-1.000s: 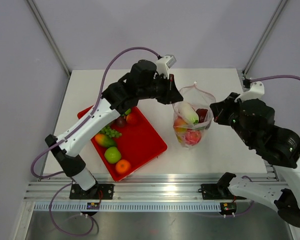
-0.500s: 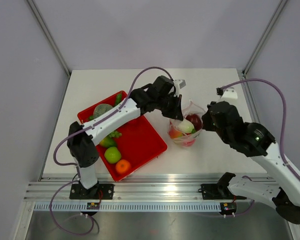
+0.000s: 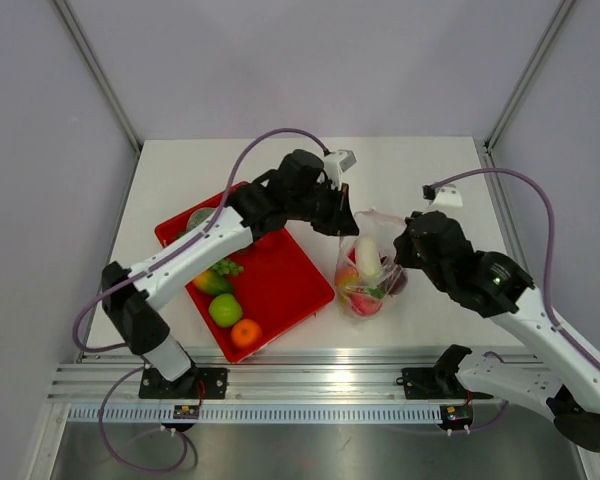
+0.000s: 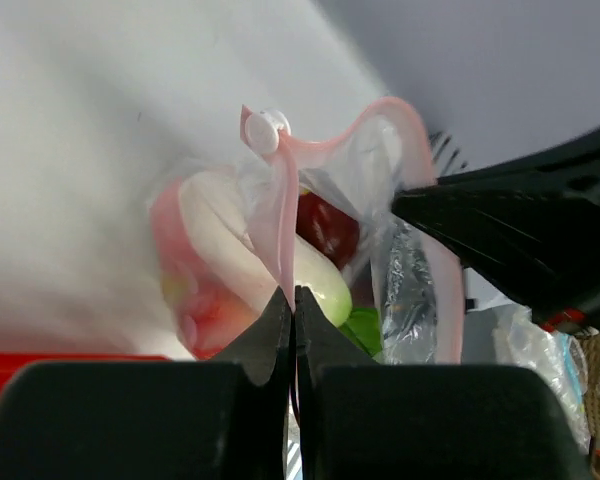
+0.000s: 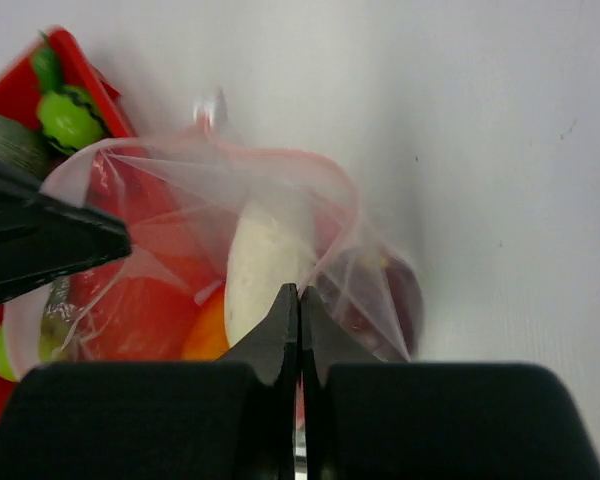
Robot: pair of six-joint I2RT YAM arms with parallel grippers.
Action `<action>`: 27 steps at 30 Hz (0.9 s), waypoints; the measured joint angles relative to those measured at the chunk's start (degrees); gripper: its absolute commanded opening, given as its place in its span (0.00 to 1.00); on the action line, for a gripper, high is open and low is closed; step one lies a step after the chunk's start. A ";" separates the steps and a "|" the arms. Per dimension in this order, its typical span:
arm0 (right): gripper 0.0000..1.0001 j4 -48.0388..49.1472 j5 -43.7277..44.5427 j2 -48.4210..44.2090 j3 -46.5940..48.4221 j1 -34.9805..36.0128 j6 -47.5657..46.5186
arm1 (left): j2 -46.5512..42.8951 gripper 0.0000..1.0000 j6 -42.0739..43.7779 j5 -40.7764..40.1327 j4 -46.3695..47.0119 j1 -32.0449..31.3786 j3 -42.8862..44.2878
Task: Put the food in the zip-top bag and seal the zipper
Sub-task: Adjust the zipper food storage bag at the center of the board.
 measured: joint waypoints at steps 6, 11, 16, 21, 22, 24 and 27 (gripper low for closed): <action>0.00 -1.11 -1.81 2.56 -2.84 0.00 1.18 | 6.97 0.00 1.36 0.07 -4.13 0.98 -2.58; 0.00 -1.18 -1.75 2.36 1.53 0.00 0.48 | 5.53 0.00 3.08 0.04 -4.79 1.01 0.50; 0.00 -2.08 -0.68 3.34 8.04 0.00 -1.90 | 4.22 0.00 3.41 0.00 -4.61 1.01 1.64; 0.00 -2.12 0.57 4.52 11.78 -0.02 -4.44 | 3.87 0.00 3.41 -0.11 -4.31 1.18 1.64; 0.00 -2.08 0.70 4.72 11.87 -0.02 -4.81 | 3.87 0.00 3.39 -0.11 -4.33 1.29 1.64; 0.00 -2.21 0.72 5.29 11.85 -0.02 -5.29 | 3.87 0.00 3.41 -0.07 -4.13 1.60 1.62; 0.00 -1.95 0.63 6.34 11.37 -0.02 -5.77 | 4.04 0.16 4.04 0.00 -4.52 2.25 1.62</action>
